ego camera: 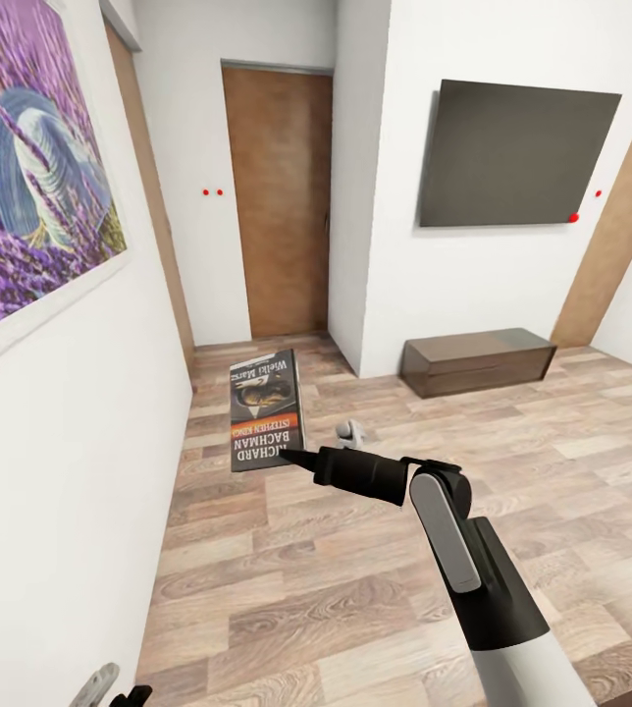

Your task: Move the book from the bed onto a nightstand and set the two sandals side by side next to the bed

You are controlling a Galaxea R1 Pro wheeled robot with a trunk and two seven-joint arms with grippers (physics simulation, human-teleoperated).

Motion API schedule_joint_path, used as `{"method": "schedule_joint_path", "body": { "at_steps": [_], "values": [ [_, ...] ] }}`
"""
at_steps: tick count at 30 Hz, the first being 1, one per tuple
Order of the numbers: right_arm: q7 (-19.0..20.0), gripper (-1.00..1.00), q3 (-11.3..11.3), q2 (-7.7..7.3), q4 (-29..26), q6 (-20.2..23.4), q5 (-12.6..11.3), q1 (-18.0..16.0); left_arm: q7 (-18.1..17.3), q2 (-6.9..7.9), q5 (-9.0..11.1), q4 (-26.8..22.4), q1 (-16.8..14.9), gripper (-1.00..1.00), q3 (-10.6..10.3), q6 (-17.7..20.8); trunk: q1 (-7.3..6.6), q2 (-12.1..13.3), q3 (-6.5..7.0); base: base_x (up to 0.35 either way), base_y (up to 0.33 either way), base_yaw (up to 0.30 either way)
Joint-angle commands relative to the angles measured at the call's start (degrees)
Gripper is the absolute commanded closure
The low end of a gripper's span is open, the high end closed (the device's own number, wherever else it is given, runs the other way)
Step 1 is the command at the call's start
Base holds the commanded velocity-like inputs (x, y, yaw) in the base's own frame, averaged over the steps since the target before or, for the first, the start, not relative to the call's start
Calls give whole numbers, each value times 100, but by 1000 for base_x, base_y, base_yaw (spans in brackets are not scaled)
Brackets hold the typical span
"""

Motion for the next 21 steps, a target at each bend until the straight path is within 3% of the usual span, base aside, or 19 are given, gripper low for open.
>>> {"method": "schedule_joint_path", "body": {
  "at_steps": [1,8,21],
  "values": [
    [40,100,-9,3,-2,28,1,-4,35,5,28,-12,0,-100,-7,4,4,-4,-5,314,0,1],
    [51,100,-16,0,-14,40,-4,-4,35,5,28,-12,0,-100,-5,4,4,-4,-5,315,33,0],
    [67,100,-16,0,-29,39,-4,-4,35,5,28,-12,0,-100,-7,4,4,-4,-5,316,131,0]
  ]
}}
